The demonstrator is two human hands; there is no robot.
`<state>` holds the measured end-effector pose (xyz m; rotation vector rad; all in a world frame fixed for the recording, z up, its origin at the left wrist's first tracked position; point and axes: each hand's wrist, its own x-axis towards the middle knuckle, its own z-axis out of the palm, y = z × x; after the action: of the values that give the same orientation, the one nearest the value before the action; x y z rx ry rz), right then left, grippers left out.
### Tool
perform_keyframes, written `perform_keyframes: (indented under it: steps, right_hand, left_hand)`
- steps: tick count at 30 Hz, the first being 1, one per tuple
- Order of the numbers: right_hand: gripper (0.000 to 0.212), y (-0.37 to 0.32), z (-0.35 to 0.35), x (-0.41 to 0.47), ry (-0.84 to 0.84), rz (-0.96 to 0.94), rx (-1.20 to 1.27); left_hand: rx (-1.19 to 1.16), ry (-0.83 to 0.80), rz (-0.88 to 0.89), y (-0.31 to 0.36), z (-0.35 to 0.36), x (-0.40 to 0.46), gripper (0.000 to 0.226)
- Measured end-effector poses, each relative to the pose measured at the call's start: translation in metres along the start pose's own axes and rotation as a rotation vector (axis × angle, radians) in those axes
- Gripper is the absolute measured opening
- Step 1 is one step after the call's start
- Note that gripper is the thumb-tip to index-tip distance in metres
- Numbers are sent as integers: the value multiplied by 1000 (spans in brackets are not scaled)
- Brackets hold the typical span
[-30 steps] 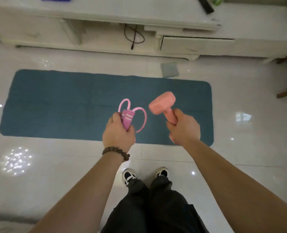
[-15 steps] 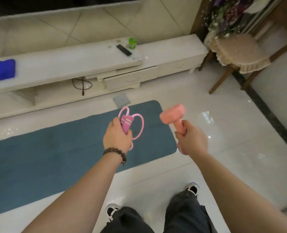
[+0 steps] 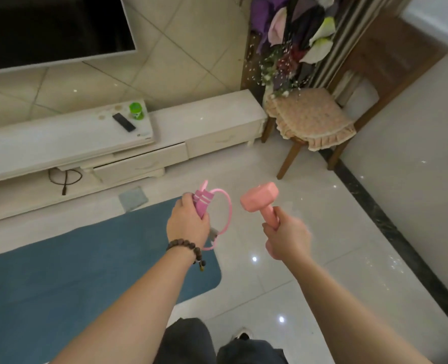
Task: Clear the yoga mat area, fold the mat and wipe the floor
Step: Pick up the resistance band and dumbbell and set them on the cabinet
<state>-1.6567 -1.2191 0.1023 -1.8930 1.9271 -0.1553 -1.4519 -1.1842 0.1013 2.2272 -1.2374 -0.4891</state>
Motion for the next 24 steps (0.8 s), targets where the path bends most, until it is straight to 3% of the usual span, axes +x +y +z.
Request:
perform_keyframes:
  steps: [9,16,24]
  right_hand:
    - [9,-7,-19,138,6,-37,30]
    - [17,-47,-34,323,4,-175,-82]
    - [20,-104,-54,503,-43,-113,-66]
  left_hand:
    - [-25,63,6,67,46,127,26]
    - [1,73,-12,98,87,310,26]
    - [32,23,-71,131,99,470,34]
